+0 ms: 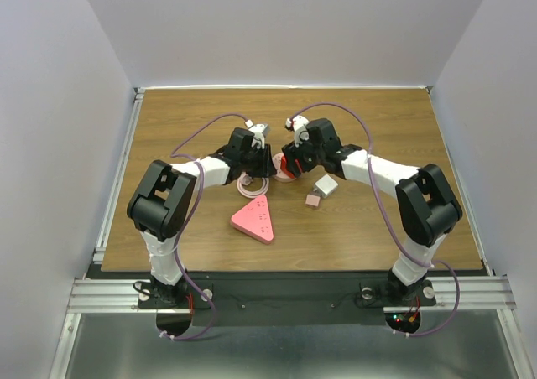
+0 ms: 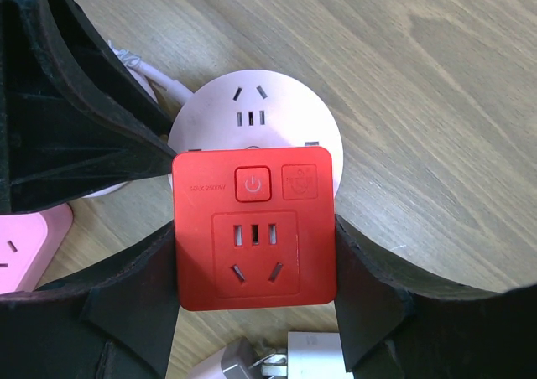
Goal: Insert the plug
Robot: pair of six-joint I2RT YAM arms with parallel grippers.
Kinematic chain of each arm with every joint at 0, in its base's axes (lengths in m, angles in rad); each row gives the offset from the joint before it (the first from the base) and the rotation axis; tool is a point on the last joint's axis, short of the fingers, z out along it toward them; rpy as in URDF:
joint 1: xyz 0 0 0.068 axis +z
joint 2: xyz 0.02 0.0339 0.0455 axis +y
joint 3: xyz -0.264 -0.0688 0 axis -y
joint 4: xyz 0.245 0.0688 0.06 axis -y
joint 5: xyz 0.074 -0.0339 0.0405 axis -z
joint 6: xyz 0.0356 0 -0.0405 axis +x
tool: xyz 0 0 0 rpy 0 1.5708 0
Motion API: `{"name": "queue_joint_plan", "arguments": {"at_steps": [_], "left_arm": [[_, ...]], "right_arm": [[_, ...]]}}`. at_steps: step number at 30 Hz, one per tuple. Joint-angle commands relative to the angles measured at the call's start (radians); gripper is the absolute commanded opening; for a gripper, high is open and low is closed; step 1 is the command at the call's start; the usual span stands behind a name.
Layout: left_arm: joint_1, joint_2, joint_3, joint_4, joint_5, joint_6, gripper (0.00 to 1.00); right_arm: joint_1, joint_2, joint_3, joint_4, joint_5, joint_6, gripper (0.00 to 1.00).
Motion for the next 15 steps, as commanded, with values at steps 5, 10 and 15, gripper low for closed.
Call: {"name": "queue_joint_plan", "arguments": {"at_steps": [5, 10, 15], "left_arm": [[0.011, 0.037, 0.032, -0.028, -0.004, 0.009, 0.36], [0.021, 0.040, 0.036, -0.035, -0.009, 0.010, 0.34], [0.027, 0.039, 0.039, -0.035, -0.003, 0.010, 0.34]], "right_arm": [[0.031, 0.015, -0.092, -0.047, 0.087, 0.064, 0.00], [0.031, 0.021, -0.123, -0.041, 0.113, 0.082, 0.01], [0.038, 0.046, -0.129, -0.038, 0.118, 0.084, 0.00]]}}
